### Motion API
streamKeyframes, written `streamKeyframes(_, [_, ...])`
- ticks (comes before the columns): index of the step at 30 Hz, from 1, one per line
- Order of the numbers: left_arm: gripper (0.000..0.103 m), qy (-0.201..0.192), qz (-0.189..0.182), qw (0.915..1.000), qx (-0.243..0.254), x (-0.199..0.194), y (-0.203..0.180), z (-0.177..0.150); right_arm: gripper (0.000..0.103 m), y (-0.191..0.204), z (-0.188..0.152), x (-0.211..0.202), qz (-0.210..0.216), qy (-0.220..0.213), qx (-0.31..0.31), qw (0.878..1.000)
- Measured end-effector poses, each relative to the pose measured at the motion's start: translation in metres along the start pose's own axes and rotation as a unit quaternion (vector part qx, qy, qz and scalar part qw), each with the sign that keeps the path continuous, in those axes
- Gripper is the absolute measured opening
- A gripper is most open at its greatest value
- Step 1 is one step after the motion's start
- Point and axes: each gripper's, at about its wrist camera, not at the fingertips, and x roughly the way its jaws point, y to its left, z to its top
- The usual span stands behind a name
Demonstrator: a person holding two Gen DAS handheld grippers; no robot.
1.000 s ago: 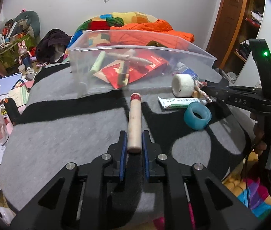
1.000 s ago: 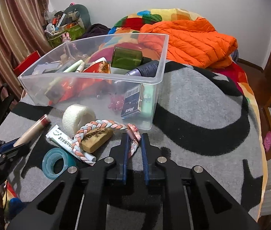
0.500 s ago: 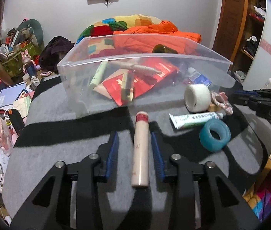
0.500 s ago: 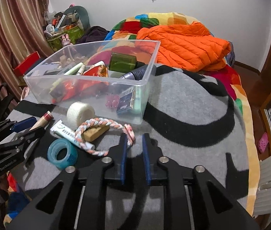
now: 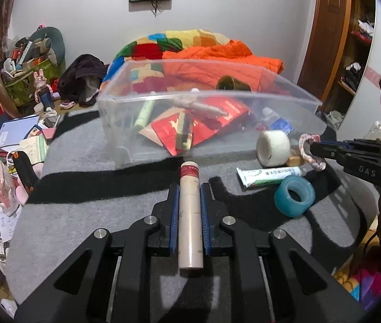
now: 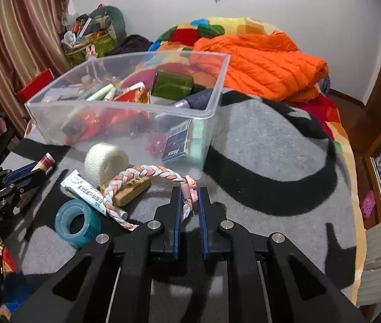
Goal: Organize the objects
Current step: 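Grasp the beige cylinder with the left gripper while the right grasps the braided rope toy, then drop the beige cylinder and braided rope toy into the clear box, open both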
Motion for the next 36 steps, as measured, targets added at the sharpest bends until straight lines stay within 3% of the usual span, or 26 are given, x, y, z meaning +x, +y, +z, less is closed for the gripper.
streamKeyframes(11, [0.015, -0.06, -0.003, 0.9981, -0.013, -0.04, 0.006, 0.035, 0.011, -0.001, 0.032, -0.065, 0.017, -0.088, 0.018, 0.996])
streamKeyframes(19, [0.014, -0.087, -0.007, 0.9961, -0.014, -0.041, 0.011, 0.075, 0.011, 0.012, 0.072, -0.069, 0.013, -0.124, 0.016, 0.992])
streamKeyframes(23, [0.014, -0.083, -0.002, 0.9965, -0.012, -0.027, 0.014, 0.096, 0.011, 0.019, 0.089, -0.051, 0.015, -0.117, 0.017, 0.993])
streamKeyframes(28, [0.014, -0.044, 0.007, 0.9986, -0.028, 0.013, 0.025, 0.114, 0.011, 0.021, 0.102, -0.009, 0.012, -0.07, 0.01, 0.997])
streamKeyframes(32, [0.014, -0.006, -0.015, 0.9985, -0.053, 0.04, 0.038, 0.121, 0.011, 0.024, 0.104, 0.02, 0.006, -0.036, -0.004, 0.999])
streamKeyframes(36, [0.014, 0.007, -0.029, 0.9973, -0.067, 0.051, 0.042, 0.124, 0.011, 0.026, 0.103, 0.038, 0.0, -0.01, -0.015, 1.0])
